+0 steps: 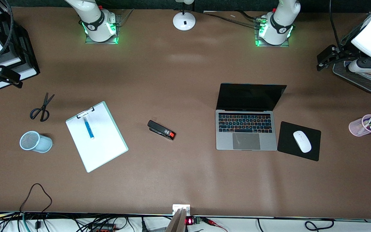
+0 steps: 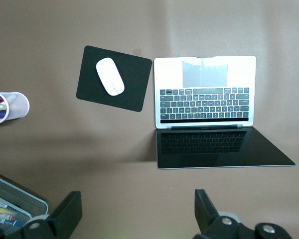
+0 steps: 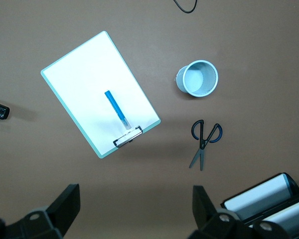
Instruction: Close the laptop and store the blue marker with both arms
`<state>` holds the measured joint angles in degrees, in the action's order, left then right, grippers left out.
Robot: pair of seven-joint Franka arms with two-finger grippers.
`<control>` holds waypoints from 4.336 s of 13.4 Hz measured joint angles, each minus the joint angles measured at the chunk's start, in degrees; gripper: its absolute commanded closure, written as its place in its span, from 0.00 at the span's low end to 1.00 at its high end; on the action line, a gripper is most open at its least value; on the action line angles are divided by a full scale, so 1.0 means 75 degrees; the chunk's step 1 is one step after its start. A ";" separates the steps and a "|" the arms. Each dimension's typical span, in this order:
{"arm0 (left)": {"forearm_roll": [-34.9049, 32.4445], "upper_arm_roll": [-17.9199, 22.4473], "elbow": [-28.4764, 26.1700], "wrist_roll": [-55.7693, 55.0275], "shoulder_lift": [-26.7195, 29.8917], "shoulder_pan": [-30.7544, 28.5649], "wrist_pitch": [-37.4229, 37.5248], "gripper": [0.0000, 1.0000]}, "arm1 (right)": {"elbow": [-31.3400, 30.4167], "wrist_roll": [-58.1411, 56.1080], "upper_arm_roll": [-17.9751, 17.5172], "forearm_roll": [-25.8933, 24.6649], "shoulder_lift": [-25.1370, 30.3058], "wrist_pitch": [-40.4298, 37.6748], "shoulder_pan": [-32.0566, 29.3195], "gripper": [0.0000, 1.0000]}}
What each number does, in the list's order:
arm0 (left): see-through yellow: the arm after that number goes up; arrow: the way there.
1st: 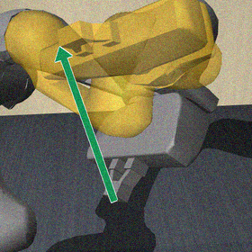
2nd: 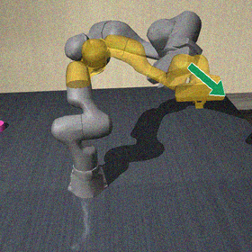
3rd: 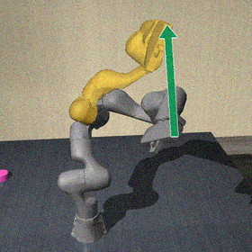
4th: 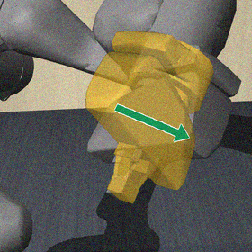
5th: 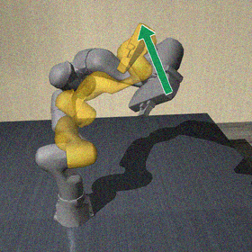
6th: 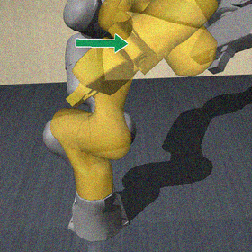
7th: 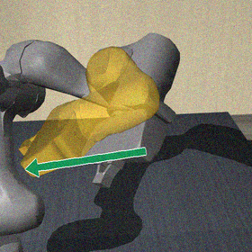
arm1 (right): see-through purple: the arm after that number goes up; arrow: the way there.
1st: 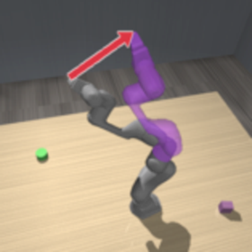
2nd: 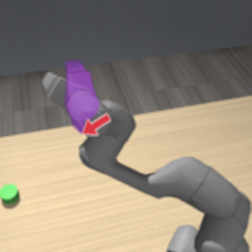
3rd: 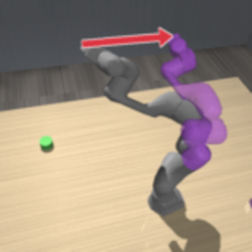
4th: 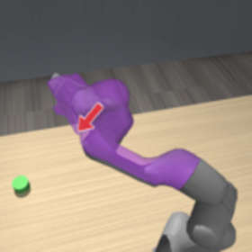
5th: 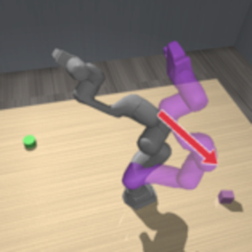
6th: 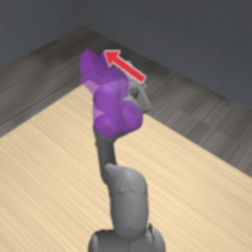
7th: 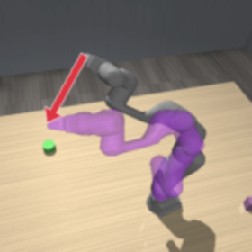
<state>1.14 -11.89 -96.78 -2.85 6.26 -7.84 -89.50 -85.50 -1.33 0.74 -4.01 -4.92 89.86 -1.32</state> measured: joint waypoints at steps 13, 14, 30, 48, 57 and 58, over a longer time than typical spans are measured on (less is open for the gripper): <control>0.0007 -0.0153 0.0332 -0.0333 -0.0856 0.0013 0.0759 0.00 | -0.0001 0.0000 -0.0013 0.0002 -0.0022 0.0214 0.0008 0.00; 0.0010 -0.0252 0.0285 -0.0585 -0.0876 0.0032 0.0773 0.00 | -0.0001 0.0000 -0.0027 0.0003 -0.0063 0.0274 0.0012 0.00; 0.0164 -0.1449 -0.4223 -0.1664 0.0133 0.0126 -0.2682 0.00 | -0.0092 -0.0013 -0.0080 0.0463 -0.2747 0.1396 0.0296 0.00; 0.0168 -0.2181 -0.5092 -0.2311 -0.0422 0.0103 -0.5091 0.00 | -0.0739 -0.1317 -0.0064 0.0443 -0.4521 0.4437 0.0789 0.00; 0.0168 -0.2089 -0.3590 -0.2311 -0.1842 -0.0494 -0.5486 0.00 | -0.0754 -0.1792 -0.0052 0.0446 -0.4731 0.4708 0.0690 0.22; 0.0168 -0.2078 -0.3425 -0.2311 -0.2153 -0.0624 -0.5651 0.00 | -0.0755 -0.1807 -0.0051 0.0446 -0.4762 0.4740 0.0690 0.22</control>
<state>2.40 -27.47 -122.47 -20.19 -9.89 -12.52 -131.88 -91.16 -14.88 0.36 -0.67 -40.63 125.41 3.86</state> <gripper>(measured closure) 0.000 0.070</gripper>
